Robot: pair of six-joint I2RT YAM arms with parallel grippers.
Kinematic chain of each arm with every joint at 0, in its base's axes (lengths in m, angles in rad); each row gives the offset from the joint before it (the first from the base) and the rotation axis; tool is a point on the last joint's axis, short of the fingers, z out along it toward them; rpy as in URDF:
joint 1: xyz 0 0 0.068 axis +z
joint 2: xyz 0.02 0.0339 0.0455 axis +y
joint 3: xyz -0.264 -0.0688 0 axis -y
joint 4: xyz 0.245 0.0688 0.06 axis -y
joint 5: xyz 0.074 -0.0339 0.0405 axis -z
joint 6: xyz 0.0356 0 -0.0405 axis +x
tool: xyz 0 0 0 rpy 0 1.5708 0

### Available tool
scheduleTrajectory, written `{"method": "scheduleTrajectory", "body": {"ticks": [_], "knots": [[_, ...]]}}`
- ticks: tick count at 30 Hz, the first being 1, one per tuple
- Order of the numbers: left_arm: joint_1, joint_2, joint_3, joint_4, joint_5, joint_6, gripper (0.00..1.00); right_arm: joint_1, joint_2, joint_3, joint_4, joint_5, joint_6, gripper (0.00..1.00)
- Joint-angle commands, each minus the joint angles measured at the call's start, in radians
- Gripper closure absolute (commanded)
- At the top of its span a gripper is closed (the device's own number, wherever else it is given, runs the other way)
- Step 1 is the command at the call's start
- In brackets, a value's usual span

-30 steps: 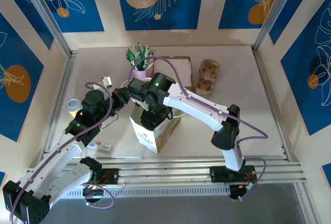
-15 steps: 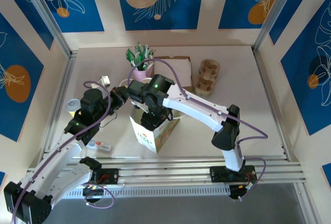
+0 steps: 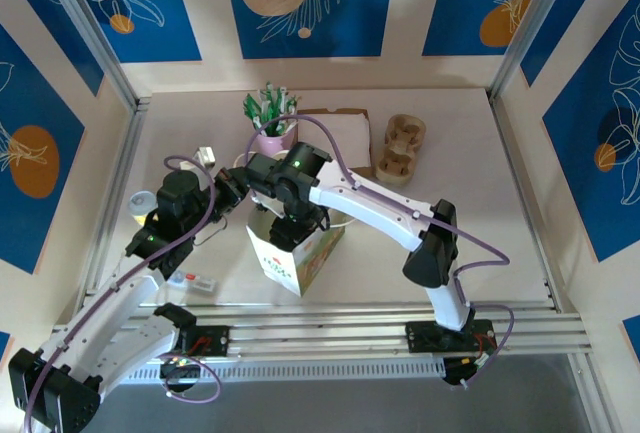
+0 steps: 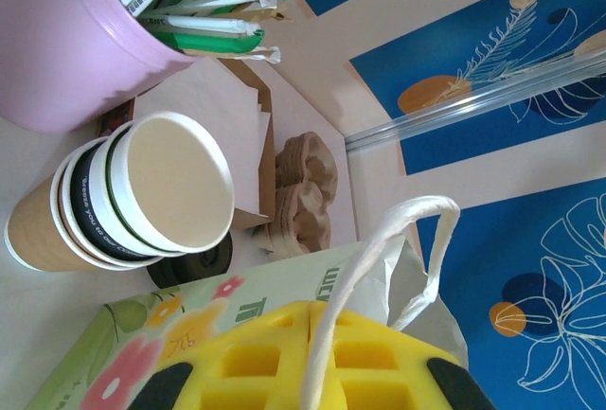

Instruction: Pack the takeout coffee

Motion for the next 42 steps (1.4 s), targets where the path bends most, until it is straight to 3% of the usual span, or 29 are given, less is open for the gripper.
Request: {"method": "scheduleTrajectory", "body": {"ticks": [1, 42], "knots": [[0.012, 0.001, 0.036, 0.032, 0.024, -0.012, 1.00, -0.012, 0.009, 0.031, 0.001, -0.030, -0.013, 0.23], [0.012, -0.006, 0.013, 0.068, 0.041, -0.044, 1.00, -0.026, 0.137, 0.144, 0.065, -0.073, -0.073, 0.22]]}}
